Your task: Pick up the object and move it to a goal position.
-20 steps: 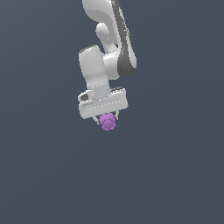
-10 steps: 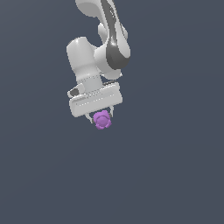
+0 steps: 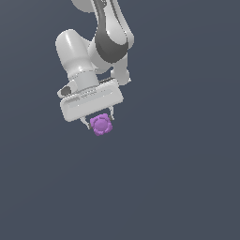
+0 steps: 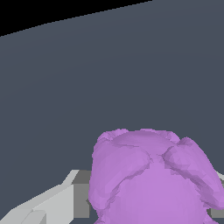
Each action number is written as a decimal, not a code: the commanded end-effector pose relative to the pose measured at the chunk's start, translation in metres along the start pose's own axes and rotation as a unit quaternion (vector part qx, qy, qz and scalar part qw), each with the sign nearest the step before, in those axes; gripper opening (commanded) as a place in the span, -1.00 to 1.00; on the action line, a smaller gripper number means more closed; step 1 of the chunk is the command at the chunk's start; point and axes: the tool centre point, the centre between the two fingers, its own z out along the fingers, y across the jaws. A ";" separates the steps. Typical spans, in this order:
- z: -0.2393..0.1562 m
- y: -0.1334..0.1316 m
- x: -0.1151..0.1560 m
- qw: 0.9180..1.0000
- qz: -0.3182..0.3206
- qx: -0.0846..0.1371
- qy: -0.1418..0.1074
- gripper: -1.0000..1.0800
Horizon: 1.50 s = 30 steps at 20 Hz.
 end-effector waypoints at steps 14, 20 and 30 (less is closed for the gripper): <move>-0.083 0.048 0.074 0.986 -0.059 0.064 0.145 -1.00; -0.124 0.071 0.100 0.969 -0.086 0.095 0.211 -1.00; -0.179 0.105 0.129 0.937 -0.121 0.140 0.295 -1.00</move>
